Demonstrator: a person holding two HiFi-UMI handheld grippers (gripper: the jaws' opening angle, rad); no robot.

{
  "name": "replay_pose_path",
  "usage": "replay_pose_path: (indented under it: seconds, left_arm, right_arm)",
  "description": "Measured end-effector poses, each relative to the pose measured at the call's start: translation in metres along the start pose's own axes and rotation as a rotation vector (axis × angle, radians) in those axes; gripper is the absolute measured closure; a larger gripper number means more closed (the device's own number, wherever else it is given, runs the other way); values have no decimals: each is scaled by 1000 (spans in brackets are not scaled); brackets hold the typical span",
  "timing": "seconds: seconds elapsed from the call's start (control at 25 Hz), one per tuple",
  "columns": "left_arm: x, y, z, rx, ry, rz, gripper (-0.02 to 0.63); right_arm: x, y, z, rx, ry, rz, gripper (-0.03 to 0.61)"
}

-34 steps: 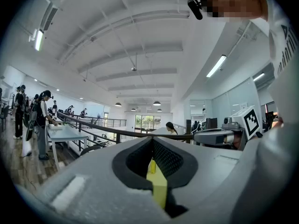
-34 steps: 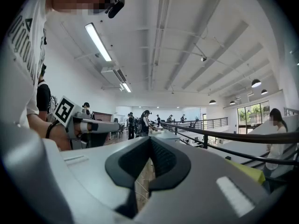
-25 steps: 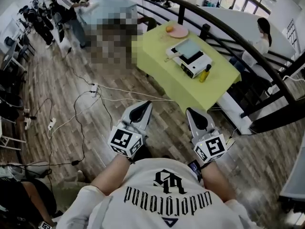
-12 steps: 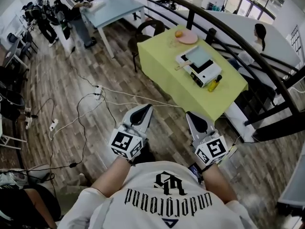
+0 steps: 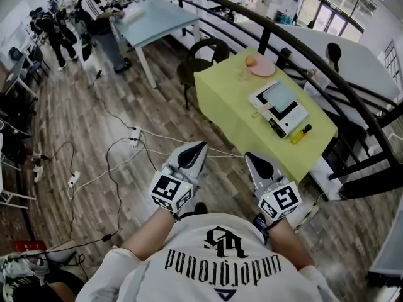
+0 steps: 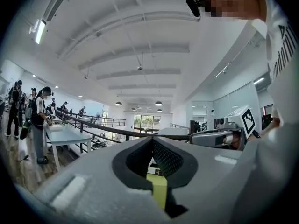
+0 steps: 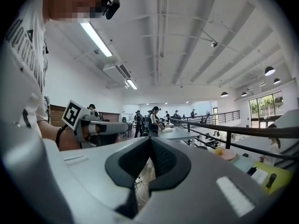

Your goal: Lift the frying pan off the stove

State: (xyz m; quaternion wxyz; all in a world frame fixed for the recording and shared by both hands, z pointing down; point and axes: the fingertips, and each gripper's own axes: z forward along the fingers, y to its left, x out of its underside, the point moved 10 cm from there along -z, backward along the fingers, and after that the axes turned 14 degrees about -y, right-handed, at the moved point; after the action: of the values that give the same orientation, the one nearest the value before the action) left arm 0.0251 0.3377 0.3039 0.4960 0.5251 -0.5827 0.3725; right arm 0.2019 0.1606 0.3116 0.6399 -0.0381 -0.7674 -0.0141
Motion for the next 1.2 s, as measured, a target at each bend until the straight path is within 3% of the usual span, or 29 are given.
replay_pose_path:
  seconds: [0.32, 0.64, 0.88, 1.2]
  left_arm:
    - [8, 62, 9, 39, 32, -42, 606]
    - [32, 84, 45, 54, 52, -60, 606]
    - [45, 101, 91, 58, 72, -52, 606]
    - [79, 108, 205, 112, 79, -55, 606]
  right_arm:
    - [19, 7, 54, 41, 30, 29, 577]
    - [40, -33, 73, 67, 41, 46, 577]
    - [50, -81, 92, 77, 43, 69, 577]
    - [63, -184, 106, 97, 57, 70, 577]
